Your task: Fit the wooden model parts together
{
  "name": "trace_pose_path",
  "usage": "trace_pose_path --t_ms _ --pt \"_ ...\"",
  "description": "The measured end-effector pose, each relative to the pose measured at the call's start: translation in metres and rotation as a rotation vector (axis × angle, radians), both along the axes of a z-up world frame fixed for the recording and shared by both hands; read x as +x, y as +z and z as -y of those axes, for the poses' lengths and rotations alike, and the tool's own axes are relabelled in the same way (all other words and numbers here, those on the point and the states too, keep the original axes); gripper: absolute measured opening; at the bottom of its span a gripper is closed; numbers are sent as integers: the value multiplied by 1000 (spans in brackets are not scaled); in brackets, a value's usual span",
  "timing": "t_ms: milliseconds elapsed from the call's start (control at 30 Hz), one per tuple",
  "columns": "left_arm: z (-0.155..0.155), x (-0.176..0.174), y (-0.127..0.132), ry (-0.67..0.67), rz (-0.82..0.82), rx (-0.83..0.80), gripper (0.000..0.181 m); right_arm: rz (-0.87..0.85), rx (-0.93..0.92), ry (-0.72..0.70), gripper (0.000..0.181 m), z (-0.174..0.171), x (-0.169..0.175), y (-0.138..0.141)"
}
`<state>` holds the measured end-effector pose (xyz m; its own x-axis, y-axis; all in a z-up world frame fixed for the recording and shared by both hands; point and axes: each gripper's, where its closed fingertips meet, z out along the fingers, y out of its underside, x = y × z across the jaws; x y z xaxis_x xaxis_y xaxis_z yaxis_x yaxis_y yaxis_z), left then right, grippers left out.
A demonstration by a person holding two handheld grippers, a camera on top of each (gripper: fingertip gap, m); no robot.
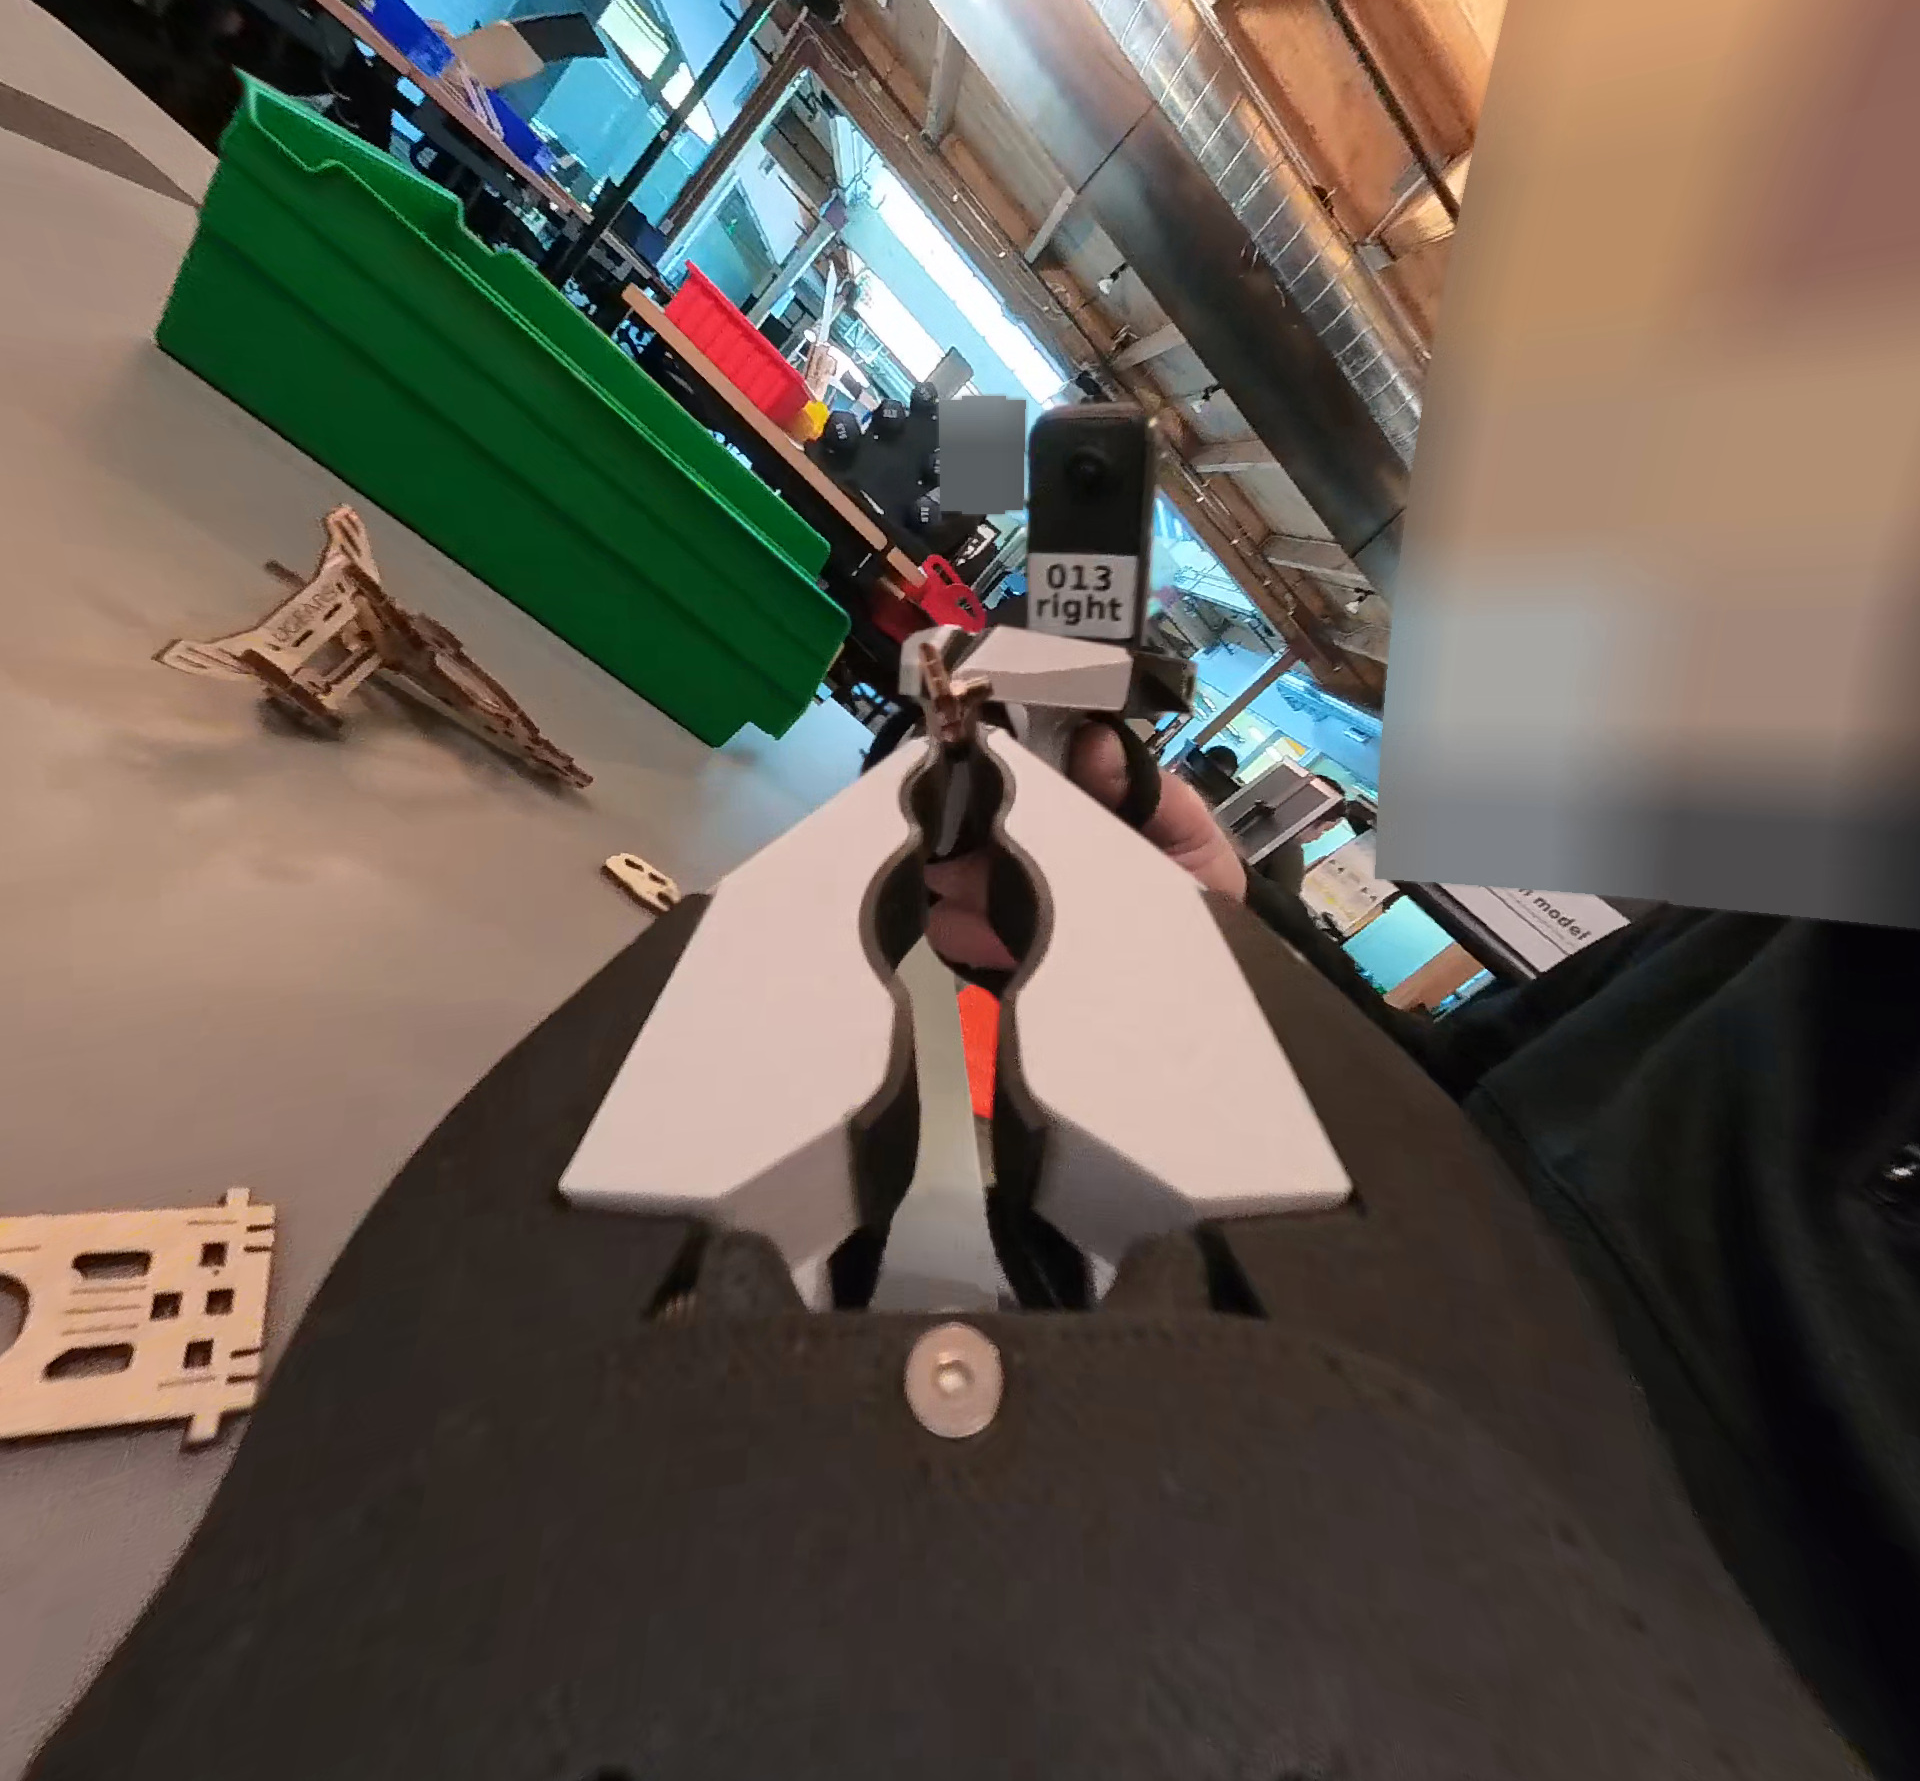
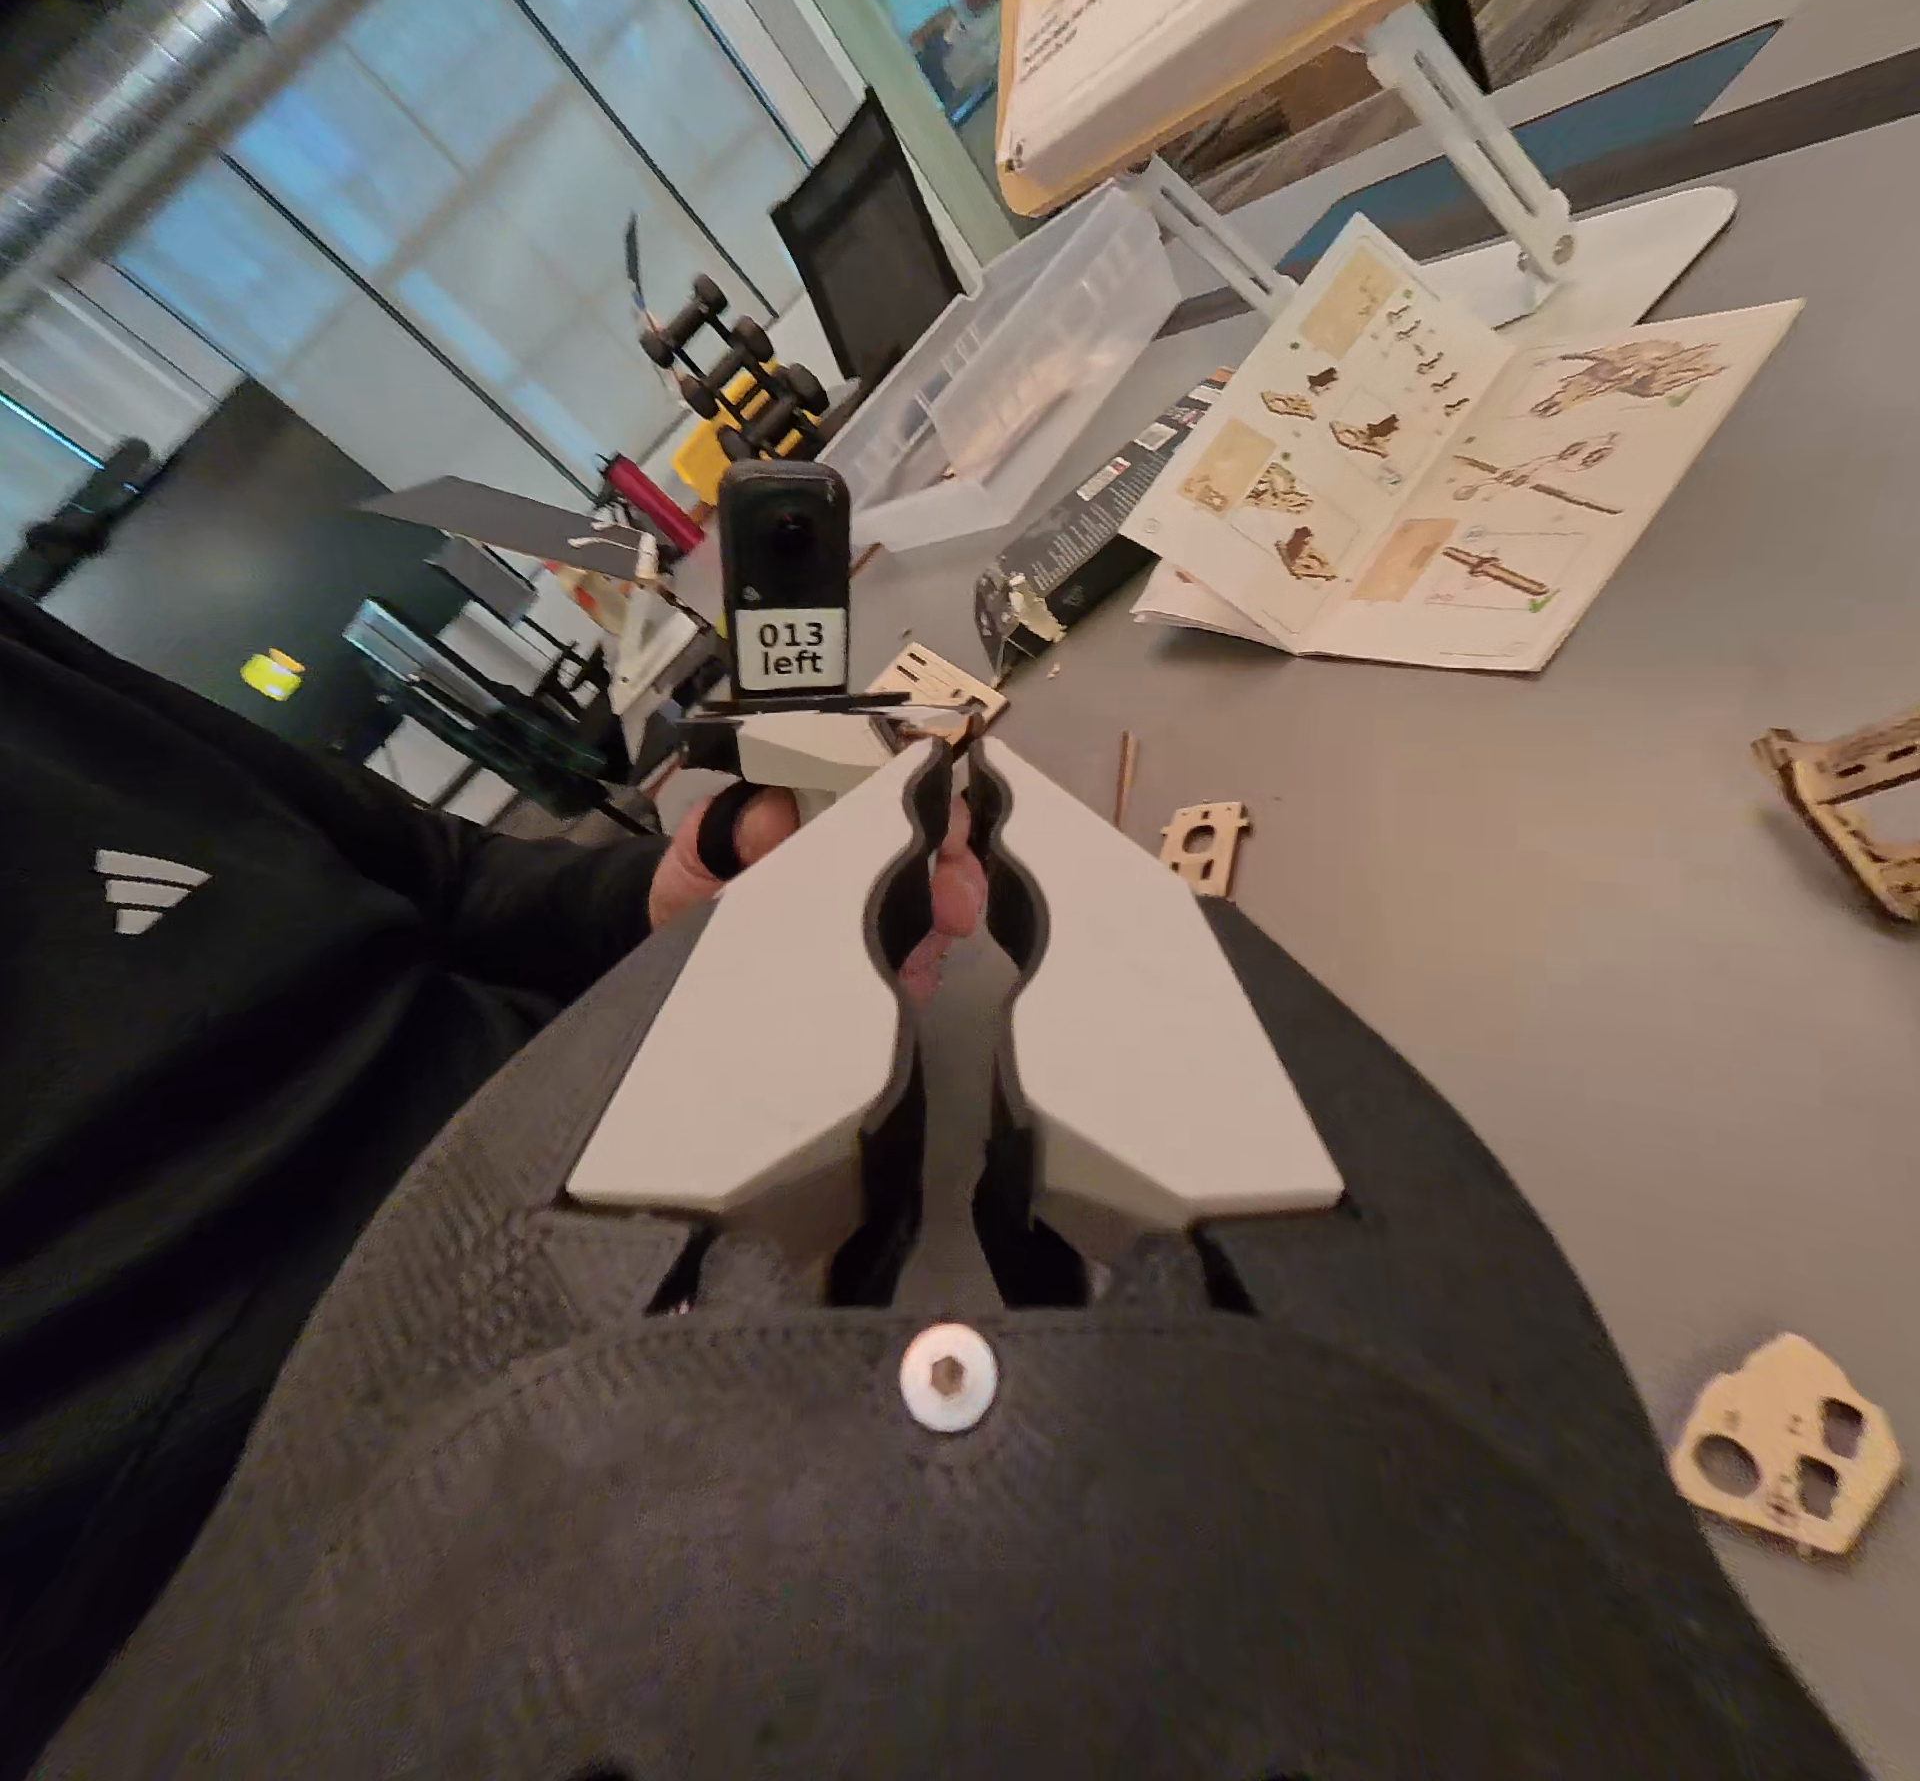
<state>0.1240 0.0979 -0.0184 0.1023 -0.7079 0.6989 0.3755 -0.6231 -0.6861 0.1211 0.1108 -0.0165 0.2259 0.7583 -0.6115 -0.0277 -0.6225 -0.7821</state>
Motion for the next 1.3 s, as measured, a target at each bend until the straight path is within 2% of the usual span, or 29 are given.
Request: trace_pose_path --t_ms 267,467,767,933,1100,1200,1300 --pt "4 2 -1 -14 18 -14 1 -164 -144 48 9 1 1 5" --pt "7 4 1 -29 40 -17 1 -188 -170 87 2 6 -2 5" --pt "3 0 -14 36 -176 79 10 -110 -162 101 1 7 2 -3" --pt "4 -11 -24 68 -289 132 9 28 -154 126 2 10 7 -21" --pt "0 -25 -32 93 -327 116 8 100 -199 175 1 18 10 -38" --pt "1 -25 -34 88 -353 128 8 98 -243 192 1 20 9 -42" --pt "4 -19 -35 69 -393 174 9 21 -311 202 1 19 10 -37"
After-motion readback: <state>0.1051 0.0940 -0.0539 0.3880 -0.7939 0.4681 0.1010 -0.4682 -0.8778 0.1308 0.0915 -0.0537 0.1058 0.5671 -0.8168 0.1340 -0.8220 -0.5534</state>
